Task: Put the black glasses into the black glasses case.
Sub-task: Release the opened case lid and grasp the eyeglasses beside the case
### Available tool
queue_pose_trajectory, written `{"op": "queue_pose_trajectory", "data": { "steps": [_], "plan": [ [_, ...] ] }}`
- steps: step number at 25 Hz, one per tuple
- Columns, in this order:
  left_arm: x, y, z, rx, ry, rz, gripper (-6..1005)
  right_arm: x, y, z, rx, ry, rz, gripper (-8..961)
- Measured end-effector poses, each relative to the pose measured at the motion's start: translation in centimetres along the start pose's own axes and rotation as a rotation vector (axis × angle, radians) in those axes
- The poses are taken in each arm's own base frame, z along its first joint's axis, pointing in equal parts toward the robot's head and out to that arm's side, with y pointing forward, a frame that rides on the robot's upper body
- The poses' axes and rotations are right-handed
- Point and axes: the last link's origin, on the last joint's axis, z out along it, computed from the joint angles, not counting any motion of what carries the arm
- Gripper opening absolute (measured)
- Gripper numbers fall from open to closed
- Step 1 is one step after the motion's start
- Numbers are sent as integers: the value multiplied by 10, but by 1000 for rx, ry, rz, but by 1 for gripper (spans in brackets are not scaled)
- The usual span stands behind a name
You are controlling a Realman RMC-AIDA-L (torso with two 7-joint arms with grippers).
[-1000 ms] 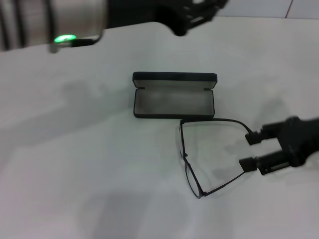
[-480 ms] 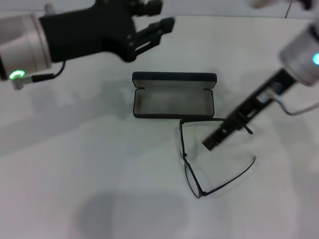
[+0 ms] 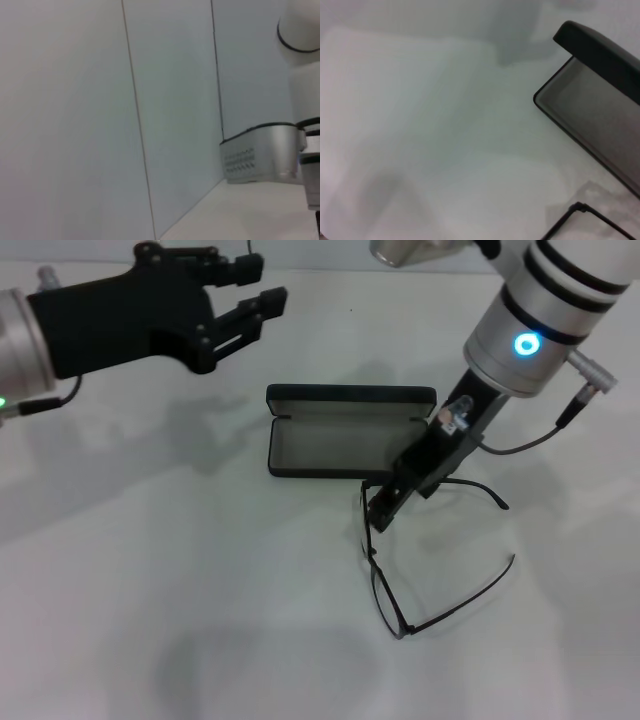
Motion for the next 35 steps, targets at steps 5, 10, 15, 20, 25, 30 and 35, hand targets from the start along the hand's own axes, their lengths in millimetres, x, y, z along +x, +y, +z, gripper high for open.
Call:
{"op": "queue_pose_trajectory", "data": {
  "steps": [5, 10, 15, 20, 25, 30, 35],
  "plan": [
    [-14, 2, -22, -64, 7, -40, 352, -4, 8, 10, -30, 4, 11, 810],
    [-37, 8, -51, -162, 17, -97, 352, -5, 14, 19, -51, 2, 10, 807],
    [-54, 23, -69, -332, 53, -133, 352, -7, 15, 25, -62, -1, 29, 804],
    [-64, 33, -69, -389, 90, -160, 352, -5, 14, 35, -67, 23, 66, 802],
    [-69, 38, -65, -404, 89, -170, 352, -3, 11, 43, -78, 20, 102, 799],
    [-69, 39, -62, -410, 95, -164, 352, -2, 8, 47, -75, 14, 119, 796],
    [-70, 40, -58, -415, 105, -156, 351, 5, 3, 55, -68, 28, 148, 793]
  ]
}}
